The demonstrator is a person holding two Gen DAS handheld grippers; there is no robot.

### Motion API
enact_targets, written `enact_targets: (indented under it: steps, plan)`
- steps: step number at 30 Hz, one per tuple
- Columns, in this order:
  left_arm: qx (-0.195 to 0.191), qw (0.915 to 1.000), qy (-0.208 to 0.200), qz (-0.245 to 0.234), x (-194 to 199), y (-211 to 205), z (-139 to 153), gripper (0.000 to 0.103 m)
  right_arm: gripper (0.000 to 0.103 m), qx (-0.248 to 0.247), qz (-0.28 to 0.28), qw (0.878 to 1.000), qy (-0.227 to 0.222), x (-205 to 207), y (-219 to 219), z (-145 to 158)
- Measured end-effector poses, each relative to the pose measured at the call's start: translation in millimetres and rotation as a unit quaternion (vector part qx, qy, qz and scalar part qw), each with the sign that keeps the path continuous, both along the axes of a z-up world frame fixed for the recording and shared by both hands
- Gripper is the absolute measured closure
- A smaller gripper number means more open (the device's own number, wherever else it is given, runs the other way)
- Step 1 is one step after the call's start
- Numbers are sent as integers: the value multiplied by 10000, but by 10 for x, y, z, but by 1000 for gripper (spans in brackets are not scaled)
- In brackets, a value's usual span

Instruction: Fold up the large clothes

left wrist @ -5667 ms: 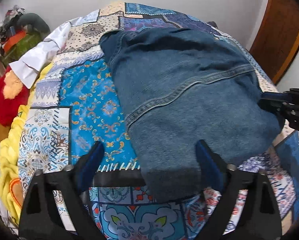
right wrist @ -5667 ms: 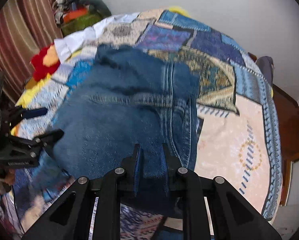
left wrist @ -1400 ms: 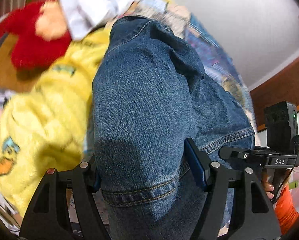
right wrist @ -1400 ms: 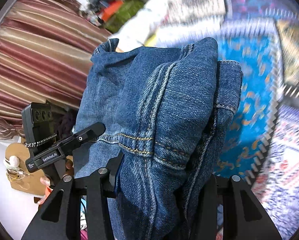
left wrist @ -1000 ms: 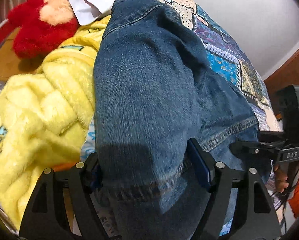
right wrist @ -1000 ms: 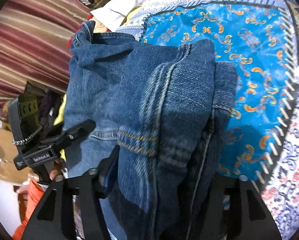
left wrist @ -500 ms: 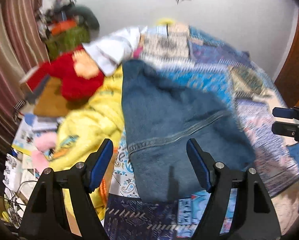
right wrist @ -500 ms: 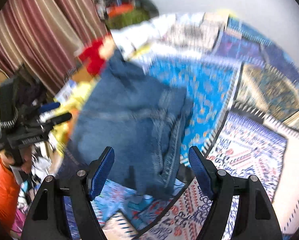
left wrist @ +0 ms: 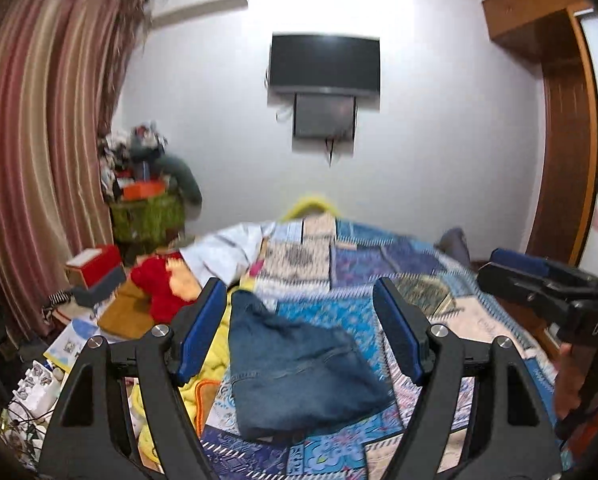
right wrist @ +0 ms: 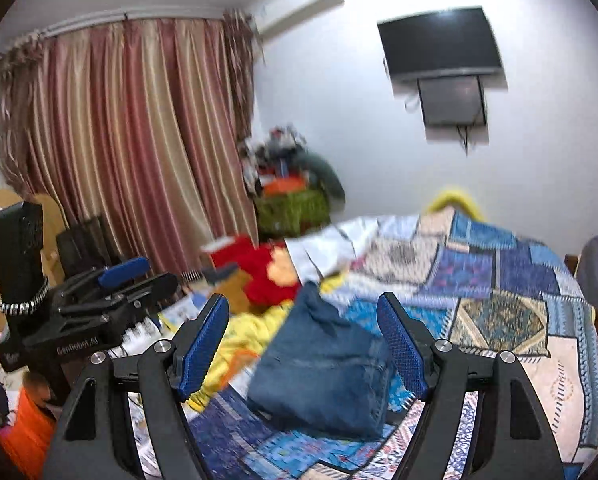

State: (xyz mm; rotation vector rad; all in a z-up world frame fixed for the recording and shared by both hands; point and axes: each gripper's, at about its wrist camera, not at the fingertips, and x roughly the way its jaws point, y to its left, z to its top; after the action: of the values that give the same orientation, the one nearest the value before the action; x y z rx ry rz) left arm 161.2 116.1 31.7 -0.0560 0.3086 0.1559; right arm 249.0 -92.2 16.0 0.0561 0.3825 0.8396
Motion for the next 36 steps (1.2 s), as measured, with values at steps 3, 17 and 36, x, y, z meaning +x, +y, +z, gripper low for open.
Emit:
enact_targets:
  steps: [3,17,36]
  plan:
    - [75,9995,-301,105,-230,-106,57,28,28,109,-92,9997,-193,-245,-64,55]
    - [273,9980,-451,335,-490,-272,-66,8,8,-111,-623,9962,-607,-740,-98,-31]
    - [-32,9985,-386,392,-490,-192,-140,1,0,-110,-906,9942,-572,-754,-160,-63]
